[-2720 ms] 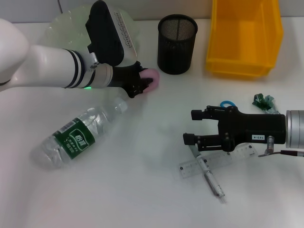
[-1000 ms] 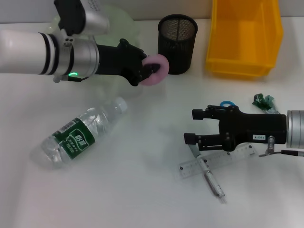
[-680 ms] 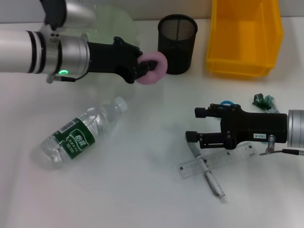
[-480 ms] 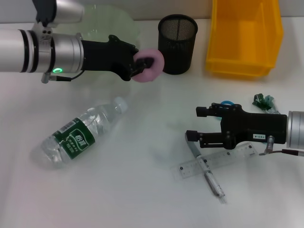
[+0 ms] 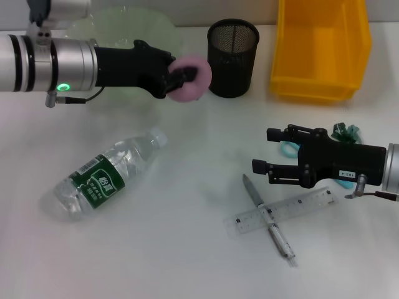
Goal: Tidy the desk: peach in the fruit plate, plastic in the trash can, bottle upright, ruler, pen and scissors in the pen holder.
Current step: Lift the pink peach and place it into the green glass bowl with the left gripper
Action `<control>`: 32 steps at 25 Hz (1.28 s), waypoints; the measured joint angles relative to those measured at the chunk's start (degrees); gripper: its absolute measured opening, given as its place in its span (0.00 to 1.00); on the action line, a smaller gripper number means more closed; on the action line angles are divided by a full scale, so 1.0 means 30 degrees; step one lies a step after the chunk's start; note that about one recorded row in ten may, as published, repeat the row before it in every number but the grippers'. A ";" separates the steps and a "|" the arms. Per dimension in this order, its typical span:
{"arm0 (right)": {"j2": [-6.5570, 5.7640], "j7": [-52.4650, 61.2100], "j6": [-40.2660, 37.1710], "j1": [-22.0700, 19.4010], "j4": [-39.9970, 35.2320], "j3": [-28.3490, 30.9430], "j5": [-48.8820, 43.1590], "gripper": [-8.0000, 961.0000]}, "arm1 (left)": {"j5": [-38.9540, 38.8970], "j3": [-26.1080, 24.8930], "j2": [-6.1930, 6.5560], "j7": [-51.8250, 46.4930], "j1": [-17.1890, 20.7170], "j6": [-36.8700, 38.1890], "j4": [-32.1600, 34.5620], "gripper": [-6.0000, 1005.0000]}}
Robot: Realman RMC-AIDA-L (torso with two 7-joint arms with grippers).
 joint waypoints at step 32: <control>0.0001 -0.0270 0.0000 0.0048 -0.0075 0.0246 -0.0014 0.86 | -0.1311 -0.2983 -0.0580 -0.0161 0.0164 -0.7127 -0.1633 0.20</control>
